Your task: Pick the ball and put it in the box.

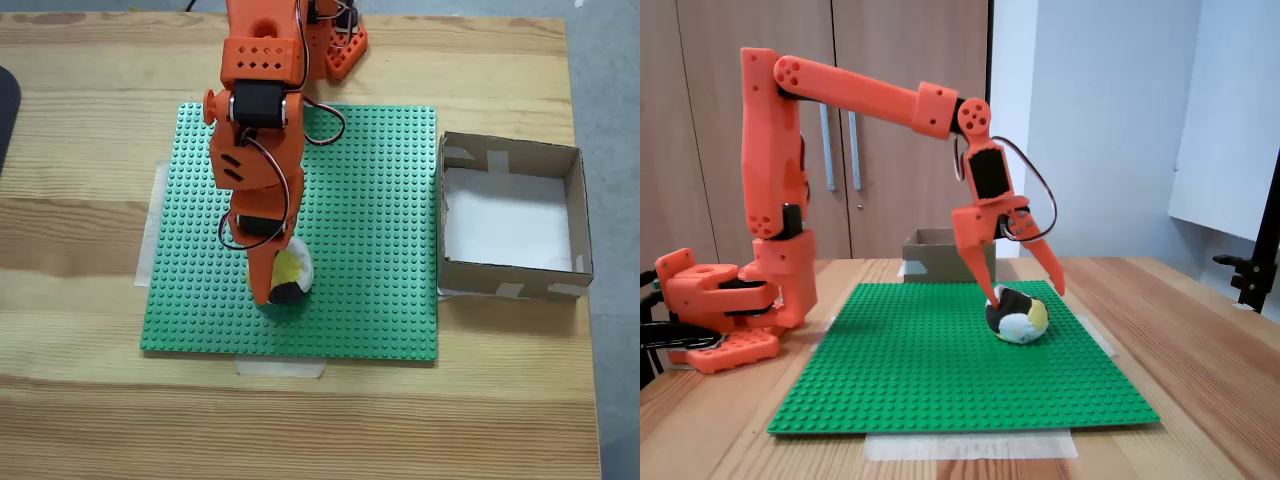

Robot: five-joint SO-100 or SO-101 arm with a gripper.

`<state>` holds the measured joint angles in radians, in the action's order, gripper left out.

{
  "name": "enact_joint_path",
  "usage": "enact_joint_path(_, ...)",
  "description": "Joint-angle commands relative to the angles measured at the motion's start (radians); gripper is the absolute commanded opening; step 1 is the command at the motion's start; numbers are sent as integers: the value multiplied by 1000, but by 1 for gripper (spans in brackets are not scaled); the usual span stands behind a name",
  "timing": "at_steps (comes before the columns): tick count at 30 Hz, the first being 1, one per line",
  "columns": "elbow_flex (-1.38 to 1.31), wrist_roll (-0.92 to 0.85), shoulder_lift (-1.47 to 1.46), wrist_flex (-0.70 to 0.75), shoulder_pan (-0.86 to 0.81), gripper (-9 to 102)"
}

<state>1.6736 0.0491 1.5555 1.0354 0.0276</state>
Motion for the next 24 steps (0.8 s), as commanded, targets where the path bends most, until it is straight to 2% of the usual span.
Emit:
enact_joint_path(1, 11, -17, 5, -28, 11, 39)
enact_joint_path(16, 44, -48, 8, -63, 48, 39)
enact_joint_path(24, 51, -58, 8, -72, 51, 32)
